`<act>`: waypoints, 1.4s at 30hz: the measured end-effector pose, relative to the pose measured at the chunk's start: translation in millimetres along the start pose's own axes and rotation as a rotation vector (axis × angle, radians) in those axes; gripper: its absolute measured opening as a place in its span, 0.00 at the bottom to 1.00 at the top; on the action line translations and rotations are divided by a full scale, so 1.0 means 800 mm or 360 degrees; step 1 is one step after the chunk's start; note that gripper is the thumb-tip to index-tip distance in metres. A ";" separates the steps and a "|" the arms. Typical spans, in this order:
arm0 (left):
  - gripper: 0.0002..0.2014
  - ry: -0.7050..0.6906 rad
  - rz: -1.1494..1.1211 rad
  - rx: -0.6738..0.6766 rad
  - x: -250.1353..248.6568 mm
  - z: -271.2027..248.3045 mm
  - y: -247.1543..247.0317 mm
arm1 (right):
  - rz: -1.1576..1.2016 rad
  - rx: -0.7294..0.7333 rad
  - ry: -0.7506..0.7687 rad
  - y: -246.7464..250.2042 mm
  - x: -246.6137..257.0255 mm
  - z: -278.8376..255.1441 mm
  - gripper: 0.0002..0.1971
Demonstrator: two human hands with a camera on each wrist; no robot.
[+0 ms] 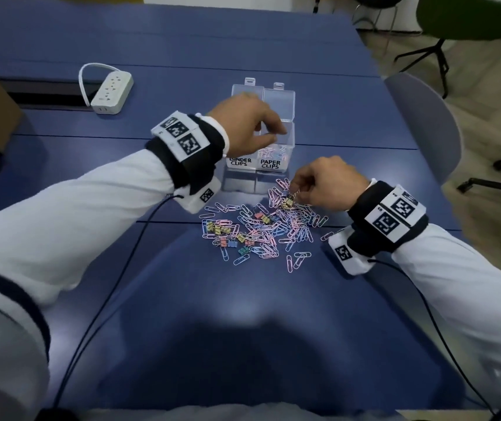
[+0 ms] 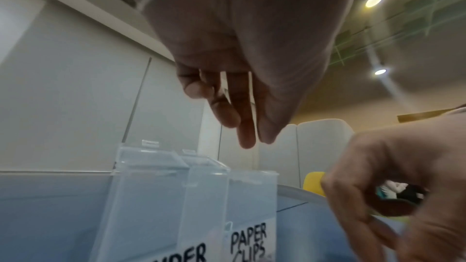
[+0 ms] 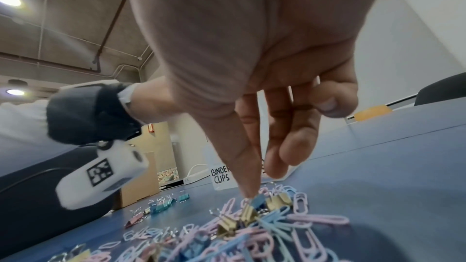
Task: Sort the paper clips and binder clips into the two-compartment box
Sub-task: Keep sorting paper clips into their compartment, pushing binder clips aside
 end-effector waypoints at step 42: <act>0.07 -0.0095 -0.0200 0.0602 -0.041 -0.081 -0.080 | 0.0336 -0.0033 0.0038 -0.001 0.000 0.002 0.08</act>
Point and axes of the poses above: each hand's wrist, its own z-axis towards the middle knuckle, its own y-axis out of the back of the hand, x = y × z, the point moved 5 cm from there along z, towards the middle knuckle, and after that the axes turned 5 degrees about -x, right-handed, at the moved point
